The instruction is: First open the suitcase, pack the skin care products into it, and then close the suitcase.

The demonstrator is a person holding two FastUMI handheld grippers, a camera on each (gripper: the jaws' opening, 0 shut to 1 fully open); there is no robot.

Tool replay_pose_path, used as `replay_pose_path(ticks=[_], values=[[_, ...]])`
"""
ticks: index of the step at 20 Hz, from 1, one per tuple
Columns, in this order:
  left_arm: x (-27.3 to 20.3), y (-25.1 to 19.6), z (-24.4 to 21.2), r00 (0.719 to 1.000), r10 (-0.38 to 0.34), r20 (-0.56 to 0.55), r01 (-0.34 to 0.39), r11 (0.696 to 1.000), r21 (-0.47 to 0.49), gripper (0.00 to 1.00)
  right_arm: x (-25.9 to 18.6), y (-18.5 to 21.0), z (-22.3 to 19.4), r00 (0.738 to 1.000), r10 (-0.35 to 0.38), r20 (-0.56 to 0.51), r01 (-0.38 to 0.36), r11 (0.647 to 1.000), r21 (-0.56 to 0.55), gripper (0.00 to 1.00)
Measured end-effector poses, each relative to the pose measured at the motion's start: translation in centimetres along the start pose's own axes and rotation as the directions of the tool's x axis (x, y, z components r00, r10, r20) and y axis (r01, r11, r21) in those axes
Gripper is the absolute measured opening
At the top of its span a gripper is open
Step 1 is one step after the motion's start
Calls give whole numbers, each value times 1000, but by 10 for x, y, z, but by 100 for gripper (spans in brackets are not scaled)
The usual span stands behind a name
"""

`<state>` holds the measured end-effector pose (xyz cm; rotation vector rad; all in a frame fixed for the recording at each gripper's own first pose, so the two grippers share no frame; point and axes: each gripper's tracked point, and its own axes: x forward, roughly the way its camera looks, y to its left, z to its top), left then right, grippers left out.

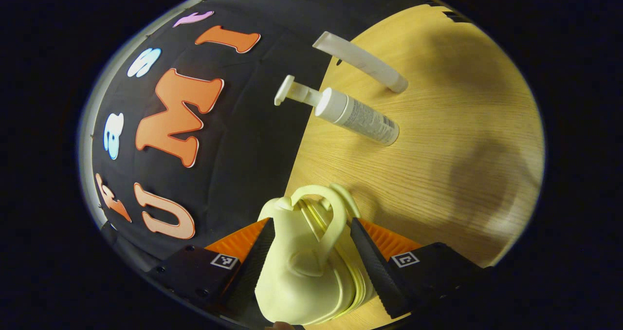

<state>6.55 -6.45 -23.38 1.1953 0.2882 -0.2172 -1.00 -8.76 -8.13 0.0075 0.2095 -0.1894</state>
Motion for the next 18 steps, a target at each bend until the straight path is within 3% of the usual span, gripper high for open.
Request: replay_pose_path(ticks=[5, 7, 8, 12, 13, 14, 15, 18], values=[[11, -1, 4, 1000, -4, -15, 5, 1000, 26, 97, 5, 0, 1, 1000, -4, -13, 4, 1000, 10, 96], [15, -5, 6, 1000, -6, -29, 7, 999, 44, 70, 4, 3, 4, 1000, 0, -10, 1, 1000, 10, 96], [17, -9, 6, 999, -9, -42, 11, 999, 52, 65, 3, 3, 6, 1000, 2, -8, -2, 1000, 11, 96], [19, -19, 5, 995, -50, -91, 56, 996, 63, 20, 0, 3, 11, 1000, 5, 5, -5, 1000, 6, 96], [19, -15, 9, 996, -54, -74, 60, 996, 72, 20, 0, 6, 13, 1000, 14, 10, -14, 1000, 5, 96], [20, -9, 15, 997, -32, -66, 36, 998, 58, 11, 3, 9, 13, 1000, 24, 11, -24, 1000, 6, 96], [15, -5, 13, 997, -44, -68, 45, 999, 5, 4, 6, 11, 14, 1000, 30, 8, -30, 1000, 5, 96], [5, 6, 15, 988, -136, -80, 118, 974, -195, 1, 17, 24, 16, 998, 63, -2, -63, 998, 14, 96]])
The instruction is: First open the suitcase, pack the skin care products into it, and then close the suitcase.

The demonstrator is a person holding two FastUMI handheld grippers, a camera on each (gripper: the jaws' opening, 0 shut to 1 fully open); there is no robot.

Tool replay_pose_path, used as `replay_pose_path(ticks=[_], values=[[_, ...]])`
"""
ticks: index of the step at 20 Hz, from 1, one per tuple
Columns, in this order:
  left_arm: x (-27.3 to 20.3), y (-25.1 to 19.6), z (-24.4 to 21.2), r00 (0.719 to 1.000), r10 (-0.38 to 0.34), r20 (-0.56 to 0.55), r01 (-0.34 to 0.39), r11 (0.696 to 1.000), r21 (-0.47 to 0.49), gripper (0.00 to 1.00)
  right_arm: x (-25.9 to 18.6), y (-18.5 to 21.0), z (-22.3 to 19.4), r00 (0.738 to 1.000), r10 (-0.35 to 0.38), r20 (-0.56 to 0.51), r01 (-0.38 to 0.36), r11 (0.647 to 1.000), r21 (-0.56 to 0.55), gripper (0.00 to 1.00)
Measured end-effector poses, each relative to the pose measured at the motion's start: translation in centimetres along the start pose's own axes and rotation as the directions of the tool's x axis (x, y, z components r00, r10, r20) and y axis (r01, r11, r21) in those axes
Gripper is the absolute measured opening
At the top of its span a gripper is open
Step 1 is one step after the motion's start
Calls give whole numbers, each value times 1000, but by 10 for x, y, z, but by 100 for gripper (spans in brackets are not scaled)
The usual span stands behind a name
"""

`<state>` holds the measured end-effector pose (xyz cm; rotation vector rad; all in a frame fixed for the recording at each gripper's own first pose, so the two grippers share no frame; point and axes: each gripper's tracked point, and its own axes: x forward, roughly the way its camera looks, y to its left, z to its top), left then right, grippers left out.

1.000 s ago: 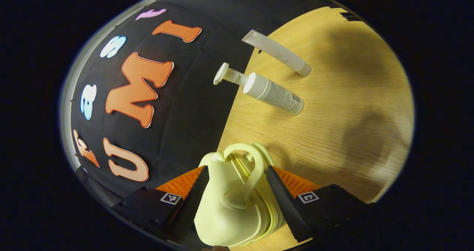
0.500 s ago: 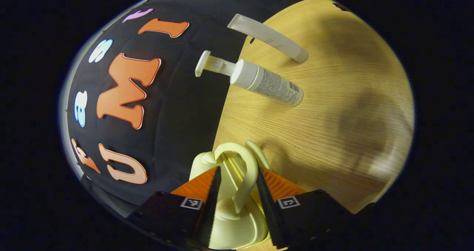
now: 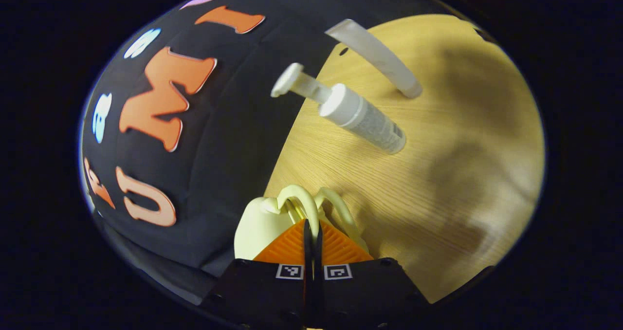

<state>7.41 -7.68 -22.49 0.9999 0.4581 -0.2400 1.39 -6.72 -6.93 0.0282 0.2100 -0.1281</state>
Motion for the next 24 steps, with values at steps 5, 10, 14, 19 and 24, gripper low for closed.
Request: replay_pose_path(ticks=[5, 10, 14, 19, 24], values=[[-4, 17, 4, 991, -116, 64, 131, 938, -321, 1, 7, 32, 24, 999, 10, 36, -10, 1000, -3, 96], [-8, 32, 8, 976, -172, 131, 214, 846, -488, 1, 2, 71, 47, 998, 24, 50, -25, 999, 22, 96], [-12, 45, 2, 974, -160, 159, 222, 797, -561, 1, 0, 104, 62, 998, 29, 62, -31, 999, 29, 96], [-6, 68, -25, 983, -100, 154, 181, 663, -726, 1, 1, 141, 81, 997, 33, 72, -37, 997, 60, 96], [11, 77, -78, 993, -78, 84, 113, 559, -821, 1, -3, 173, 98, 994, 43, 98, -49, 997, 66, 96]])
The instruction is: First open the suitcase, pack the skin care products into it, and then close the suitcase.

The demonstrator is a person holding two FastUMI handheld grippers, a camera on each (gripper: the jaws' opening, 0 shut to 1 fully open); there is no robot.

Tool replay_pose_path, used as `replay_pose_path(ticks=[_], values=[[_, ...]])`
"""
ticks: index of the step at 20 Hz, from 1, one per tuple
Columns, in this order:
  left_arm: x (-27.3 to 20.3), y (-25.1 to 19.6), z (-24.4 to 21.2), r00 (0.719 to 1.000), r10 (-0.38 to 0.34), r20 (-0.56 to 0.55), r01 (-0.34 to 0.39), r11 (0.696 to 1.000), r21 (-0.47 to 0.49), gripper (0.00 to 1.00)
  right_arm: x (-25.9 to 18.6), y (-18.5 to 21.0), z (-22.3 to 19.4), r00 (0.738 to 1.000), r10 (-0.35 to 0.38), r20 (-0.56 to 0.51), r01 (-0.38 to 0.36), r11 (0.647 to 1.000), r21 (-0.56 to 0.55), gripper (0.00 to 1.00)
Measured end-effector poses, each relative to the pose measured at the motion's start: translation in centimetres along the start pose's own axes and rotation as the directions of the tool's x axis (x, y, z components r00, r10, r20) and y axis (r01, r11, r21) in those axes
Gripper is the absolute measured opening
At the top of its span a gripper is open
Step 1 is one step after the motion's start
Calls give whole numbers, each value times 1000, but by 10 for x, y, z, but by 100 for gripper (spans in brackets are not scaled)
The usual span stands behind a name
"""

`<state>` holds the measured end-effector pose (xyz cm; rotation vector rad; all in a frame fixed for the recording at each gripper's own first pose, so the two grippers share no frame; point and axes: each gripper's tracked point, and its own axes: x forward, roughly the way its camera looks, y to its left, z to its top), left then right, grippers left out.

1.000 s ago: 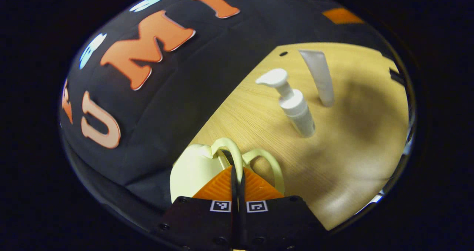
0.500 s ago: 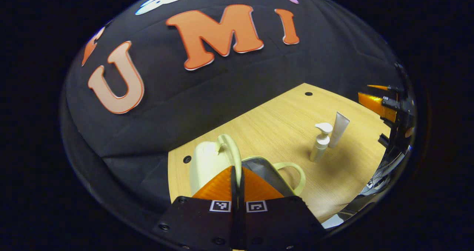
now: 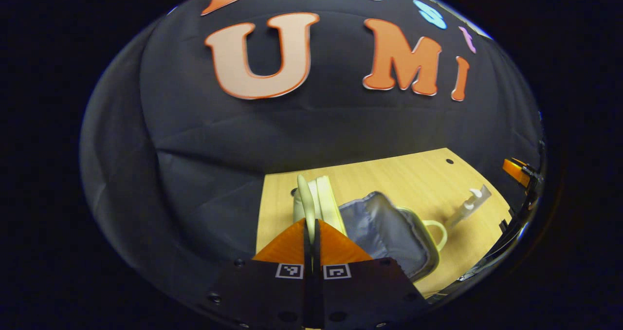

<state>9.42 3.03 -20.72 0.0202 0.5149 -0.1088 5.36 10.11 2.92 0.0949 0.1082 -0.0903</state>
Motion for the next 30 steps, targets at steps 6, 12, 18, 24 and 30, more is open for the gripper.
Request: replay_pose_path(ticks=[6, 12, 18, 24, 30], values=[[14, 4, -39, 996, 0, -86, -15, 984, -177, 0, -2, 19, -8, 1000, -16, -12, 16, 1000, 19, 96], [20, -13, -61, 980, -107, -167, 14, 877, -480, 1, 0, 19, -24, 998, -56, -33, 56, 998, -2, 96], [20, -28, -79, 956, -152, -253, -23, 815, -579, 4, 2, 16, -42, 995, -75, -66, 76, 997, 23, 96], [12, 0, -74, 964, 0, -264, -148, 828, -541, 71, 5, 1, -52, 992, -78, -95, 81, 996, 25, 96], [-47, -7, 30, 942, 332, -47, -309, 807, -502, 98, 10, -22, -53, 993, -32, -118, 36, 999, 28, 96]])
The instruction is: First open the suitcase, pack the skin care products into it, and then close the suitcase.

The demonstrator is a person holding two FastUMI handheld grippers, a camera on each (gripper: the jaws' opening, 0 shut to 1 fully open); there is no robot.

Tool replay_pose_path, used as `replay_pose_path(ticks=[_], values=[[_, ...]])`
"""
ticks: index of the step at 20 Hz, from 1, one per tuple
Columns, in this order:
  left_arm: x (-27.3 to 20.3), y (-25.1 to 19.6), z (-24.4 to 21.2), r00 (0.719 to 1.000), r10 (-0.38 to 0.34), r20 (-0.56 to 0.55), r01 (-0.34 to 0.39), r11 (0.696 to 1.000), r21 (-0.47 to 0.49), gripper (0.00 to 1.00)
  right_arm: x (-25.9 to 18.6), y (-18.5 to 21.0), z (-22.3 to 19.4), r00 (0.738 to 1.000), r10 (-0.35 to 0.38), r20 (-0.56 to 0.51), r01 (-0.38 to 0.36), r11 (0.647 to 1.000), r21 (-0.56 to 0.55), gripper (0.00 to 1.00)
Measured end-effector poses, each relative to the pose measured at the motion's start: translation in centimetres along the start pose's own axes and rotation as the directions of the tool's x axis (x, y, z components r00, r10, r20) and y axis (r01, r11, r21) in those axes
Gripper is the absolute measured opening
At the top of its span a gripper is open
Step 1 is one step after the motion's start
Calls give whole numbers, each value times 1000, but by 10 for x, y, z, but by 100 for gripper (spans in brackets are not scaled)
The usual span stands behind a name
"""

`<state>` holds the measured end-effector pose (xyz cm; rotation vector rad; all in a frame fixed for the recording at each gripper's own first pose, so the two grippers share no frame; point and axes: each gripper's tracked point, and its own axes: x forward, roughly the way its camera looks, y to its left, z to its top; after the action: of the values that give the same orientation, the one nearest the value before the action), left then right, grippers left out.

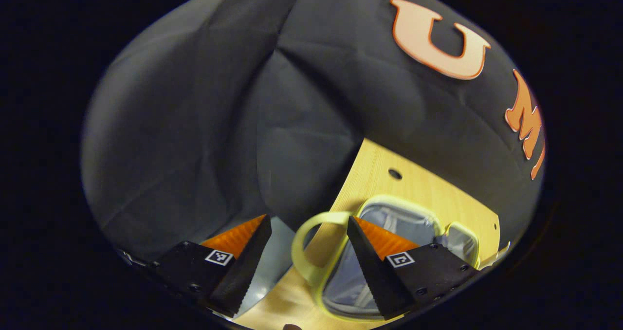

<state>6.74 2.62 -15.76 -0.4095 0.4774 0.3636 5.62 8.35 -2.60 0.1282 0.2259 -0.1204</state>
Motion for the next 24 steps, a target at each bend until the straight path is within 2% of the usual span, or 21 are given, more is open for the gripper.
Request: replay_pose_path(ticks=[2, 3, 6, 8, 10, 14, 15, 17, 20, 22, 24], values=[[-42, -36, 28, 990, 5, 138, -12, 999, 51, 95, 4, -9, 0, 1000, 21, -6, -21, 1000, 1, 96], [-67, -60, 35, 981, 4, 192, -19, 997, 74, 98, 7, -15, 0, 1000, 29, -10, -29, 1000, 0, 96], [-130, -137, 50, 938, -47, 342, -1, 990, 139, 98, 12, -31, 2, 999, 48, 4, -48, 999, -1, 96], [-155, -187, 42, 914, -67, 401, -10, 982, 189, 97, 16, -42, 1, 998, 59, 19, -58, 998, -22, 96], [-170, -240, 24, 896, -119, 429, 11, 969, 247, 97, 18, -53, -2, 997, 68, 40, -66, 996, -61, 96], [-203, -356, -26, 872, -247, 423, 115, 943, 314, 95, 14, -78, -15, 996, 77, 47, -72, 992, -101, 96], [-204, -381, -39, 862, -278, 423, 136, 932, 337, 98, 13, -84, -18, 996, 78, 50, -73, 993, -97, 96], [-205, -422, -78, 860, -339, 381, 185, 904, 386, 97, 10, -96, -24, 996, 73, 52, -67, 992, -105, 96], [-207, -462, -142, 864, -402, 303, 253, 867, 429, 98, 9, -116, -32, 997, 64, 43, -58, 989, -134, 96], [-211, -480, -176, 864, -423, 274, 267, 845, 463, 98, 9, -127, -35, 997, 61, 36, -55, 990, -133, 96], [-214, -494, -205, 858, -452, 243, 278, 808, 519, 100, 10, -139, -38, 998, 50, 30, -46, 990, -134, 96]])
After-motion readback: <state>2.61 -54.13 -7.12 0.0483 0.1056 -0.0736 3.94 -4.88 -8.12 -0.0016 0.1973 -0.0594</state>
